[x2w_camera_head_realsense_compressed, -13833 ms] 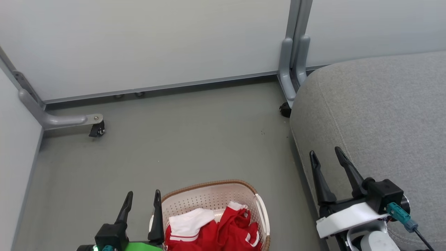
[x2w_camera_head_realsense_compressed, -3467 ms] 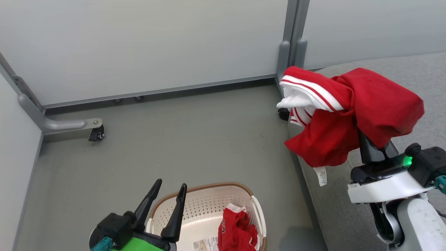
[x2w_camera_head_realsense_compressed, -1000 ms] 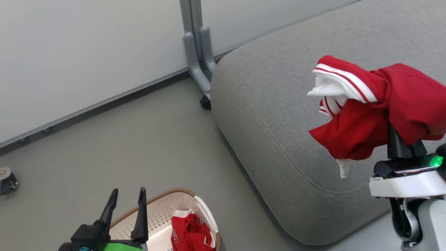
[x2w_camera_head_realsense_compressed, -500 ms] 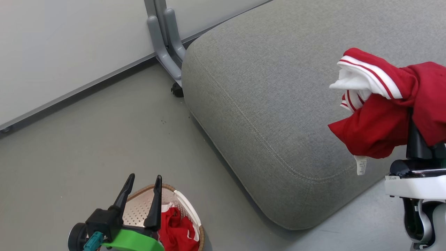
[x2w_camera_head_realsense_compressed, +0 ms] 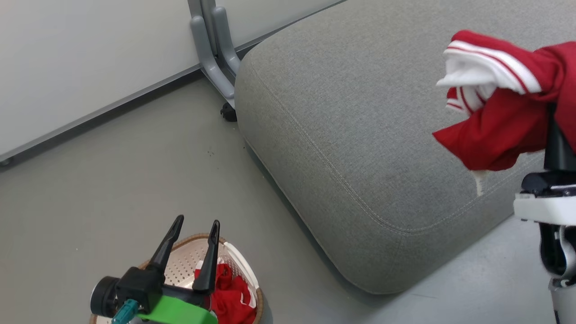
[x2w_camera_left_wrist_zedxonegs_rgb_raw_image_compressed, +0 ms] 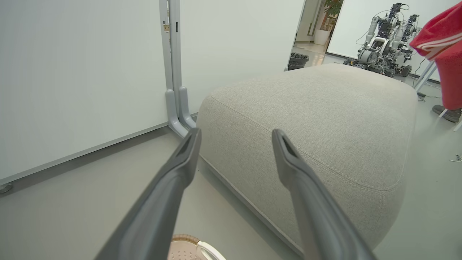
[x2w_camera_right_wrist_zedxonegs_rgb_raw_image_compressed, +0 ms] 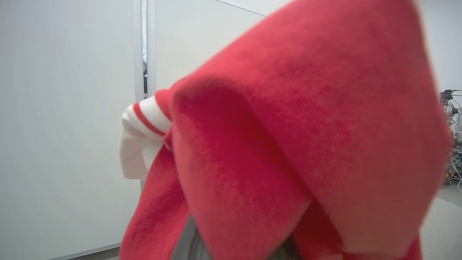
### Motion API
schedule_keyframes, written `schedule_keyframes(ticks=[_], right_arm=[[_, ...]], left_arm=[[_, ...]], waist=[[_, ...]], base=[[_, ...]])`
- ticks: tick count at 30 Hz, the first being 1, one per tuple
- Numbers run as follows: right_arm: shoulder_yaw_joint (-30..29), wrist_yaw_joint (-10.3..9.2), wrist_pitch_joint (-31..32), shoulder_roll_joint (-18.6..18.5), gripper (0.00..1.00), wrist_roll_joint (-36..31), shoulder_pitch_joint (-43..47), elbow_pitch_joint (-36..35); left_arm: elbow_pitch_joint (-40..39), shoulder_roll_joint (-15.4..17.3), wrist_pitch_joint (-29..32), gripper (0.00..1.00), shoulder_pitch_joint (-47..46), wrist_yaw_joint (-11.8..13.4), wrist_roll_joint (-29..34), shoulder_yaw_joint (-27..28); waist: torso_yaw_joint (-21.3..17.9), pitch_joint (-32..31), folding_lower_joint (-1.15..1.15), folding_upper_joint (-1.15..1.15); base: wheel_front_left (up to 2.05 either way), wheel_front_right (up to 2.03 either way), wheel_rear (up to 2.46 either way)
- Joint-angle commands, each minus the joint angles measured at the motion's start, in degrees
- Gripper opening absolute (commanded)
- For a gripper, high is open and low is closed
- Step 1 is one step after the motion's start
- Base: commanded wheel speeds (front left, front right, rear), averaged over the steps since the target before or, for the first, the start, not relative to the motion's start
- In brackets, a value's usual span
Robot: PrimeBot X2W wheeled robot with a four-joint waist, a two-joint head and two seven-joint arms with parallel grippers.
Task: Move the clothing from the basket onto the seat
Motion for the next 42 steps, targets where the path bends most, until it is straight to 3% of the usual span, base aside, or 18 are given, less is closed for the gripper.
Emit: schedule_keyframes(ticks=[1,10,20,27,32,42], right_arm=[[-0.1,-0.01,-0.2,-0.8,0.00,-0.1,-2.8,-0.1],[-7.0,-0.01,-0.2,-2.8,0.00,1.2,-19.5,4.9],[-11.5,-0.02,-0.2,-4.2,0.00,3.2,-36.4,19.3],[-9.6,-0.02,-0.2,-6.8,0.00,1.9,-42.5,34.9],[-7.6,-0.02,-0.2,-6.0,0.00,1.4,-43.2,42.1],[-3.0,-0.02,-0.2,-4.6,0.00,7.1,-46.1,56.0]], left_arm=[[-0.7,1.4,0.0,1.00,-1.8,-0.2,0.0,-0.1],[-4.1,7.9,0.0,1.00,-9.6,-0.2,-0.3,-5.5],[-6.9,11.2,0.0,1.00,-15.7,-0.2,-1.1,-9.9],[-7.2,13.1,0.0,1.00,-17.9,-0.2,0.0,-10.9],[-7.2,13.1,0.0,1.00,-18.2,-0.2,0.9,-10.1],[-6.9,12.7,0.0,1.00,-17.5,-0.2,1.5,-10.0]], waist=[[2.2,5.1,0.00,0.00],[7.4,18.3,0.00,0.00],[11.3,27.9,0.00,0.00],[13.4,33.0,0.00,0.00],[14.3,34.6,0.00,0.00],[14.7,35.8,0.00,0.00]], base=[[0.00,0.00,0.00],[0.00,0.00,0.00],[0.00,0.00,0.00],[0.00,0.00,0.00],[0.00,0.00,0.00],[0.00,0.00,0.00]])
